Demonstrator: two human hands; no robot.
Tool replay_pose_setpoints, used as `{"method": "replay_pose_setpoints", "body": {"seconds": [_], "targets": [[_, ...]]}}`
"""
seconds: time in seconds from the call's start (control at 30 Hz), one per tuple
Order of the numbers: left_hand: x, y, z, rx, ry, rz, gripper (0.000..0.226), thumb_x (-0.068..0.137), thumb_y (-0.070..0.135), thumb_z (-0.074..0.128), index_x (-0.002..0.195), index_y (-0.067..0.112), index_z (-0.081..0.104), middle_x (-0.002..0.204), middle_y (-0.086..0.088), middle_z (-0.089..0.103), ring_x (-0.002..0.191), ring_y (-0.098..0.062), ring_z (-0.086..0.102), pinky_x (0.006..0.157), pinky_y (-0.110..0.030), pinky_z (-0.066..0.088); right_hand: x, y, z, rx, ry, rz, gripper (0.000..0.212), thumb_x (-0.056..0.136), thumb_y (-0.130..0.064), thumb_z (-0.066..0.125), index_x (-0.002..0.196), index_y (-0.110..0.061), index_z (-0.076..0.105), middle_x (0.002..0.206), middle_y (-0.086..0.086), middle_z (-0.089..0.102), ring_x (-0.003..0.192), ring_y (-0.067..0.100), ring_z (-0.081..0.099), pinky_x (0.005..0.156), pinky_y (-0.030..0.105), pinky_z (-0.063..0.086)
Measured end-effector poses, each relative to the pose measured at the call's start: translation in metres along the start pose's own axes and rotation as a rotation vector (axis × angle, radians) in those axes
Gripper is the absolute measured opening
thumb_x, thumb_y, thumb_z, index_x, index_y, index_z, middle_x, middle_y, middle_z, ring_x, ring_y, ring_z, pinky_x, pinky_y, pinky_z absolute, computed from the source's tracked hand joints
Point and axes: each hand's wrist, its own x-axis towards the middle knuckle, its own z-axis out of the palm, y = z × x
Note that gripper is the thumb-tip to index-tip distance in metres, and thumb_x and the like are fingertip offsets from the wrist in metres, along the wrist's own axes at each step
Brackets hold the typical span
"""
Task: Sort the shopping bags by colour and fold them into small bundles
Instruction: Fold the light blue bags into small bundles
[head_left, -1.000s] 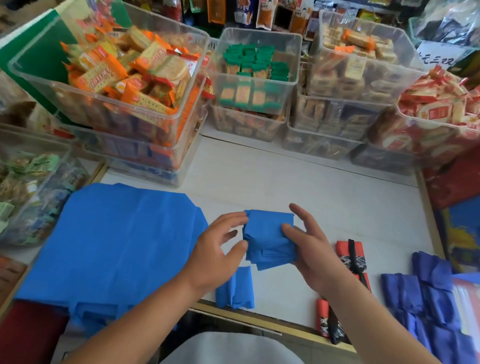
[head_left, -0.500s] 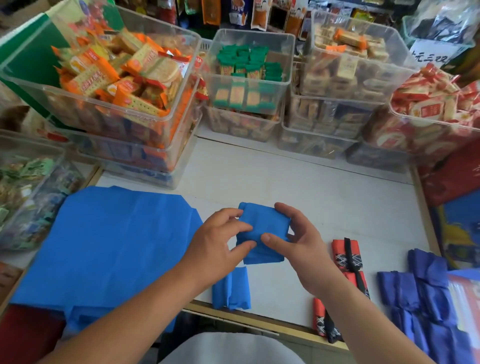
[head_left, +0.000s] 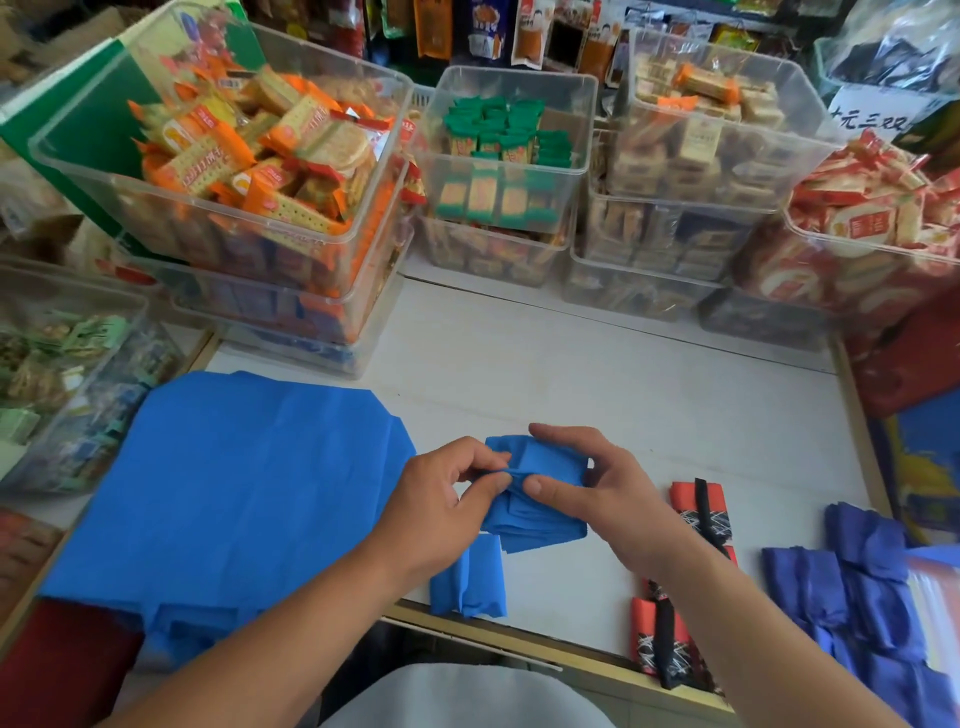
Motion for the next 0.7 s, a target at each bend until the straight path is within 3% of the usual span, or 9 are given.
{"method": "replay_pose_setpoints", "body": {"seconds": [0.13, 0.23, 0.37, 0.43, 0.5, 0.6, 0.7], "targets": [[0.013, -0.005, -0.005, -0.06, -0.073, -0.052, 0.007, 0.096, 0.011, 0.07, 0.096, 0.017, 0.073, 0.091, 0.003, 0.076, 0.09, -0.012, 0.071, 0.085, -0.026, 0.056, 0.004, 0.005, 0.0, -0.086, 0.027, -0.045, 0.035, 0.077, -0.029, 0.086, 0.111, -0.032, 0.077, 0.123, -0.006, 0.06, 0.113, 0.018, 0.064, 0.09, 0.037, 0.06], [0.024, -0.01, -0.007, -0.055, -0.121, -0.118, 0.009, 0.093, 0.01, 0.072, 0.092, 0.019, 0.073, 0.087, 0.003, 0.074, 0.082, -0.009, 0.069, 0.077, -0.022, 0.054, 0.007, 0.014, 0.0, -0.185, 0.036, -0.089, 0.016, 0.084, -0.022, 0.082, 0.098, -0.03, 0.08, 0.121, -0.009, 0.057, 0.11, 0.013, 0.063, 0.084, 0.028, 0.057], [0.033, -0.019, -0.008, 0.0, -0.108, -0.1, 0.02, 0.089, 0.014, 0.077, 0.102, 0.028, 0.07, 0.111, 0.01, 0.064, 0.1, -0.006, 0.065, 0.083, -0.026, 0.057, 0.006, 0.014, 0.0, -0.245, 0.044, -0.111, 0.009, 0.087, -0.017, 0.08, 0.084, -0.026, 0.079, 0.12, -0.016, 0.054, 0.103, 0.006, 0.063, 0.08, 0.028, 0.058], [0.034, -0.017, -0.004, -0.09, -0.117, -0.202, 0.034, 0.091, 0.018, 0.077, 0.12, 0.029, 0.063, 0.118, 0.008, 0.067, 0.103, -0.006, 0.068, 0.088, -0.028, 0.058, 0.005, 0.012, -0.003, -0.215, 0.045, -0.112, 0.008, 0.089, -0.015, 0.078, 0.084, -0.021, 0.079, 0.12, -0.014, 0.055, 0.102, 0.007, 0.063, 0.08, 0.028, 0.058], [0.036, -0.011, 0.004, -0.234, -0.158, -0.272, 0.043, 0.096, 0.015, 0.07, 0.136, 0.022, 0.055, 0.112, 0.001, 0.075, 0.1, -0.013, 0.073, 0.087, -0.031, 0.06, 0.006, 0.008, -0.005, -0.207, 0.062, -0.142, 0.013, 0.092, -0.013, 0.074, 0.083, -0.021, 0.077, 0.119, -0.011, 0.056, 0.103, 0.01, 0.063, 0.079, 0.027, 0.056], [0.037, -0.008, 0.007, -0.297, -0.179, -0.253, 0.049, 0.099, 0.014, 0.065, 0.146, 0.023, 0.05, 0.103, -0.002, 0.075, 0.102, -0.018, 0.073, 0.089, -0.033, 0.06, 0.006, 0.006, -0.007, -0.201, 0.092, -0.183, 0.018, 0.096, -0.01, 0.069, 0.084, -0.022, 0.072, 0.116, -0.009, 0.058, 0.104, 0.015, 0.061, 0.079, 0.027, 0.053], [0.037, -0.006, 0.001, -0.285, -0.275, -0.251, 0.051, 0.099, 0.013, 0.065, 0.145, 0.03, 0.048, 0.114, -0.008, 0.069, 0.105, -0.019, 0.072, 0.091, -0.038, 0.06, 0.003, 0.006, -0.008, -0.186, 0.094, -0.176, 0.02, 0.096, -0.012, 0.069, 0.108, -0.028, 0.071, 0.12, -0.008, 0.062, 0.109, 0.02, 0.065, 0.087, 0.038, 0.058]]}}
